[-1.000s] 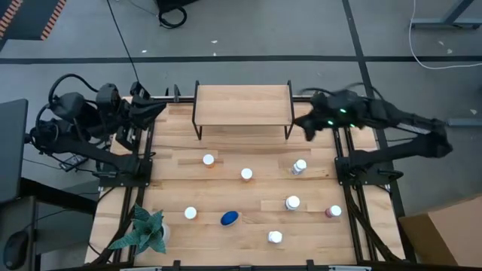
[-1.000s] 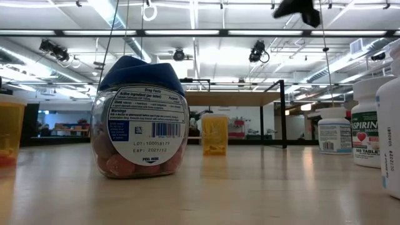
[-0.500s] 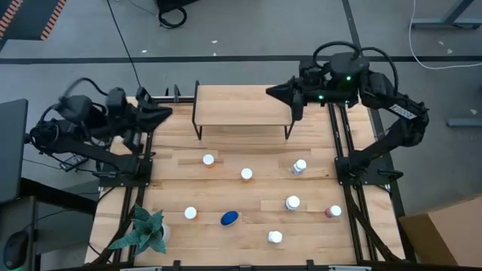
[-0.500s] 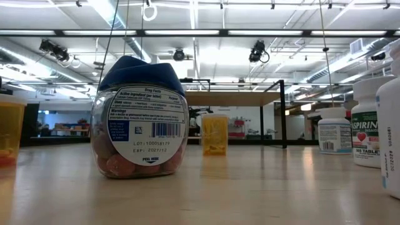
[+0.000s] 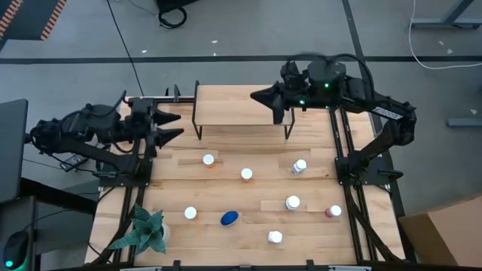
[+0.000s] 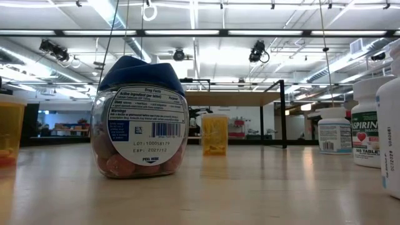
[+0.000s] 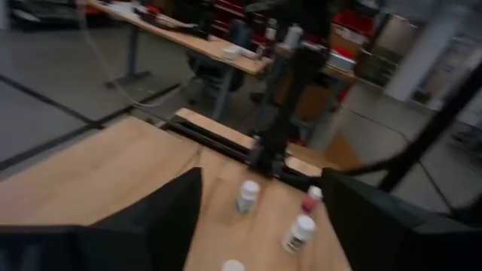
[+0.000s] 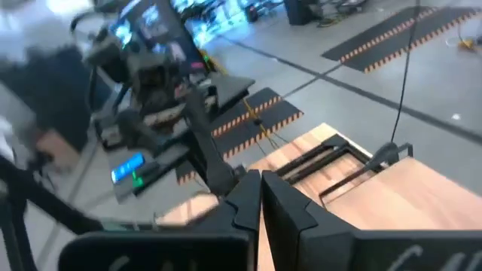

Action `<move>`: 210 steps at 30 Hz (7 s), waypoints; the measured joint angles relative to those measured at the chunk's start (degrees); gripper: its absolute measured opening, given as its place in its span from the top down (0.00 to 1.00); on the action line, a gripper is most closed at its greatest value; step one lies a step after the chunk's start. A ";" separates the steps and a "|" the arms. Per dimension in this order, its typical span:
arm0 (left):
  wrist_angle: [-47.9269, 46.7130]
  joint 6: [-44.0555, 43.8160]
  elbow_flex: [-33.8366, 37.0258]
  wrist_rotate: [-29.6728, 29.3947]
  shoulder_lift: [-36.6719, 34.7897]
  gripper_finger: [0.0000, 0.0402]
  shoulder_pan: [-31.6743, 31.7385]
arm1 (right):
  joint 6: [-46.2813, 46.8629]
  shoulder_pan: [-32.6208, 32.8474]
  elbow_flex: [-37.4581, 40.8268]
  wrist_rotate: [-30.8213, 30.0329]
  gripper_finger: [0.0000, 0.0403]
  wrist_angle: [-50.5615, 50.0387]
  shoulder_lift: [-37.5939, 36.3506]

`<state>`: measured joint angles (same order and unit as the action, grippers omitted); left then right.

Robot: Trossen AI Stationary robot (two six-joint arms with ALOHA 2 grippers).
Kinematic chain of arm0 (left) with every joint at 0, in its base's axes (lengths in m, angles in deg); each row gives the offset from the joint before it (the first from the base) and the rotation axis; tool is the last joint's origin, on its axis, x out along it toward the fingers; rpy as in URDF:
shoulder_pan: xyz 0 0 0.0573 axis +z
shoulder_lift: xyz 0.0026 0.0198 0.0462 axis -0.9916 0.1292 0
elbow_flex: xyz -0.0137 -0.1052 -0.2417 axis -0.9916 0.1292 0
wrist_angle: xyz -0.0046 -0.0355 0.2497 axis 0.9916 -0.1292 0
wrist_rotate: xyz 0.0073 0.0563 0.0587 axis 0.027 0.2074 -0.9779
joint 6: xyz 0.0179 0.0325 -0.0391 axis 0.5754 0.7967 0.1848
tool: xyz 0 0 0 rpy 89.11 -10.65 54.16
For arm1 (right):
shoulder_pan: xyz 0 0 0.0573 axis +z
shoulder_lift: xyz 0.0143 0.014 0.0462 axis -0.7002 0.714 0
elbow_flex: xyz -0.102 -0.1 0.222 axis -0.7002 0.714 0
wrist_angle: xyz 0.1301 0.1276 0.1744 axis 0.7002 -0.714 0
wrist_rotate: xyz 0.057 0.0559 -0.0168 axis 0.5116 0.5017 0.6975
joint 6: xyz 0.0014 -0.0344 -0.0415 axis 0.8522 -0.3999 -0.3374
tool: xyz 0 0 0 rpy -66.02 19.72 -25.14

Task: Pick and place medicine bottles onto shelf by color
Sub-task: Put the top white and blue medicine bottle on the shelf

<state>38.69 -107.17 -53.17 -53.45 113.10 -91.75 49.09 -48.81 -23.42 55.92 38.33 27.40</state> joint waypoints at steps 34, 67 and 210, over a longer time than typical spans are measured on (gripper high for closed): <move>-3.20 -9.08 0.02 -9.11 3.07 0.21 1.09 | 14.06 4.11 40.83 3.61 0.31 -37.41 0.52; -3.63 -10.75 0.02 -4.97 3.09 0.22 0.90 | 30.17 2.69 54.47 7.35 0.32 -28.67 0.49; -5.52 -4.03 0.02 -4.83 3.09 0.23 2.99 | -7.67 -37.08 -15.98 0.74 0.52 -46.19 28.92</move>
<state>33.17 -111.19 -53.15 -58.28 116.19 -88.75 41.42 -85.89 -39.40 56.66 -7.86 56.33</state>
